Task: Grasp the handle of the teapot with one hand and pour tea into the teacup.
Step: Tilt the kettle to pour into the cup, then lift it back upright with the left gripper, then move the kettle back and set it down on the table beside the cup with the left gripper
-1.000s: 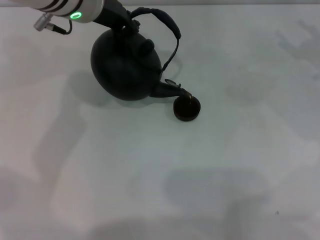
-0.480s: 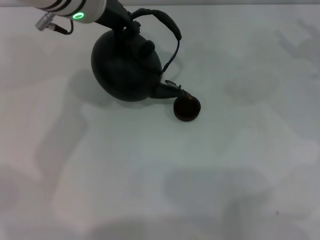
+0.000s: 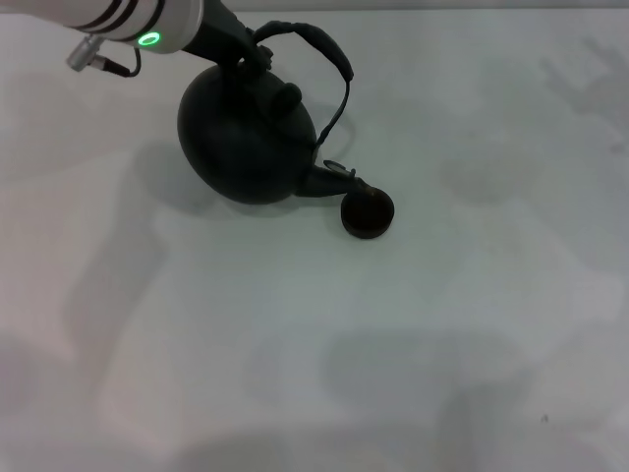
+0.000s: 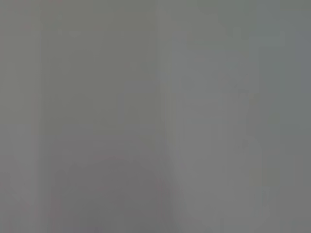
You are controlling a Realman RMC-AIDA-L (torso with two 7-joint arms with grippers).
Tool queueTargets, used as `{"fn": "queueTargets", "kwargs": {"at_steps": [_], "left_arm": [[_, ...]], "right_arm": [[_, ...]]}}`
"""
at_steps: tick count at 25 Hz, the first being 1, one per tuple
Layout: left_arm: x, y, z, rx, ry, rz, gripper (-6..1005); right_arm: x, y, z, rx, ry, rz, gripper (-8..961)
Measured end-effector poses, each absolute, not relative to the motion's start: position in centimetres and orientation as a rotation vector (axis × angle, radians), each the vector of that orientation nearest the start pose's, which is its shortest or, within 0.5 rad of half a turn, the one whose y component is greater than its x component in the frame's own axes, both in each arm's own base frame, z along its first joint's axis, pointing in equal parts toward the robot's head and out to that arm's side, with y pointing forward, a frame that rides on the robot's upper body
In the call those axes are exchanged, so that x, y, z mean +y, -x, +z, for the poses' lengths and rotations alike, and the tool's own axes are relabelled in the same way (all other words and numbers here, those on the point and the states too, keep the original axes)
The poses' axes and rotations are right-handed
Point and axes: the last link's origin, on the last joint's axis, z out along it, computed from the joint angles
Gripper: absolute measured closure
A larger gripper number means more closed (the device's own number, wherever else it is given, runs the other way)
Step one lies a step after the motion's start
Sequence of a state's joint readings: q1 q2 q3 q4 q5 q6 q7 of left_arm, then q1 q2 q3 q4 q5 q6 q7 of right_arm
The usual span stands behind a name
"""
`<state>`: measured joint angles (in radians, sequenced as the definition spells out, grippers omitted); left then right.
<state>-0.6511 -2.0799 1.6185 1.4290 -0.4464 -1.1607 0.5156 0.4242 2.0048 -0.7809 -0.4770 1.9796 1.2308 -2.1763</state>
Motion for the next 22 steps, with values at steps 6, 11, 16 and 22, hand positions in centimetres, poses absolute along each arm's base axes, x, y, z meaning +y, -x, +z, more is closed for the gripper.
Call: {"fn": "queueTargets", "kwargs": {"at_steps": [6,11,16,22], "left_arm": [[39.5,11.5,-1.4,-0.507,2.437,0.14,846],[39.7,12.3,0.9,-0.584,2.399,-0.058,847],[38.9,14.0,3.5,-0.609,2.399,-0.294,847],[37.2,17.9,5.1,-0.579,2.342,-0.483,847]], "right_arm": [[36.5,-30.8,7.5,0.515,1.908,0.923,106],[36.6,-30.9,7.5,0.523,1.907,0.916,105],[36.6,-30.9,7.4,0.531,1.91,0.918,105],[36.4,-31.0,7.2,0.537,1.919,0.914,105]]}}
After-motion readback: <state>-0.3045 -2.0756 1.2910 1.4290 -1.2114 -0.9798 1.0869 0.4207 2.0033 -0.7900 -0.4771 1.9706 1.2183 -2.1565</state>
